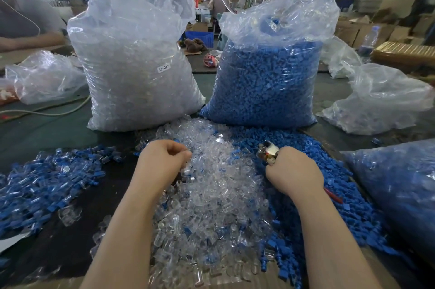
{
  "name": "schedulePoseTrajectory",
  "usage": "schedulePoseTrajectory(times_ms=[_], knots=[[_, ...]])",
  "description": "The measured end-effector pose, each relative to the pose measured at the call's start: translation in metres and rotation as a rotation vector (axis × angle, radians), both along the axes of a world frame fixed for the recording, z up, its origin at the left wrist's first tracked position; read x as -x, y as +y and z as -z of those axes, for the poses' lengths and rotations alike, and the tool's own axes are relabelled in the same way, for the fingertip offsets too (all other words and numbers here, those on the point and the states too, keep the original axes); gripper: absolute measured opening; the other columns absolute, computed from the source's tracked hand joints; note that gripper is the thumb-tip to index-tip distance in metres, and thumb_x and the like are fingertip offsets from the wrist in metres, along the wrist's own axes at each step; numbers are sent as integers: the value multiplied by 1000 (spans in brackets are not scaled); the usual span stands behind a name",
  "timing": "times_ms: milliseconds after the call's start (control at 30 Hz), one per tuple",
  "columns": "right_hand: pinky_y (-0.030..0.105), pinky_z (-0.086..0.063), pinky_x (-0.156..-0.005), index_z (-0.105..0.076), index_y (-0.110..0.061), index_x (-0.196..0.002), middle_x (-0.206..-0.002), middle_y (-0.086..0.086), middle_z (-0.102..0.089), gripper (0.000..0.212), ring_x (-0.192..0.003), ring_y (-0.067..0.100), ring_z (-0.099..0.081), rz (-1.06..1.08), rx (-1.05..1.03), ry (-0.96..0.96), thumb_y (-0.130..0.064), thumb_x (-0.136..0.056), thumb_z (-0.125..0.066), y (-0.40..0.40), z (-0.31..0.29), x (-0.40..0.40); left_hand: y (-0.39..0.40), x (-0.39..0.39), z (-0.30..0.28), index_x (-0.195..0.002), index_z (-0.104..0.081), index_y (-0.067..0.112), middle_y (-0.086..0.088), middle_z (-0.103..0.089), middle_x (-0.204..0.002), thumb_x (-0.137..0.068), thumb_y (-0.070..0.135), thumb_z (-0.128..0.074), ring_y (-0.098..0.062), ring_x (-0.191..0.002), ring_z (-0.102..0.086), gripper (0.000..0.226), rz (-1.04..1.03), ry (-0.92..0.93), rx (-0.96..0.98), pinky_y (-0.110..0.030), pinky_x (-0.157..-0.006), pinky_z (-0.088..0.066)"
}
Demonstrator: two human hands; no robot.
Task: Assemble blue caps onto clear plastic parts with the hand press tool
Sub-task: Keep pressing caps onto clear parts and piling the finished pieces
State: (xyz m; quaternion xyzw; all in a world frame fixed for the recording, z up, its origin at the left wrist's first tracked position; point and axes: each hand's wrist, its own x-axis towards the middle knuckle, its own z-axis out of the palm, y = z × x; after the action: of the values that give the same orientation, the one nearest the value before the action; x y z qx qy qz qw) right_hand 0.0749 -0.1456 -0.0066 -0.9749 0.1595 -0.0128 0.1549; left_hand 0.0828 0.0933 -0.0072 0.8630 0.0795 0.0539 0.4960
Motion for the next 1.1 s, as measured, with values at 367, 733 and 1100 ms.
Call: schedulePoseTrajectory(times_ms=[367,733,1100], knots=[[34,-44,-68,-57,-22,-87,-80,1,-62,25,-79,27,-59,-21,-217,-155,-46,-85,-64,-2,4,-10,-16,-1,5,-89,-71,33,13,-64,-73,-82,28,-77,3,-63,-58,10,94,1,-233,-8,-53,-35],[39,-52,-72,-66,-21,-84,-79,-2,-68,13,-77,22,-61,-87,-377,-247,-34,-85,-64,5,-4,-6,-26,1,4,-82,-71,31,21,-64,-76,-84,34,-75,7,-73,-58,5,141,-26,-265,-7,-59,-35],[42,-52,-77,-66,-20,-93,-82,-5,-66,18,-82,21,-61,-137,-475,-399,-37,-87,-69,10,-12,0,-31,7,-14,-98,-73,18,-3,-75,-81,-94,2,-56,-9,-70,-67,24,177,54,465,-21,-64,-53]])
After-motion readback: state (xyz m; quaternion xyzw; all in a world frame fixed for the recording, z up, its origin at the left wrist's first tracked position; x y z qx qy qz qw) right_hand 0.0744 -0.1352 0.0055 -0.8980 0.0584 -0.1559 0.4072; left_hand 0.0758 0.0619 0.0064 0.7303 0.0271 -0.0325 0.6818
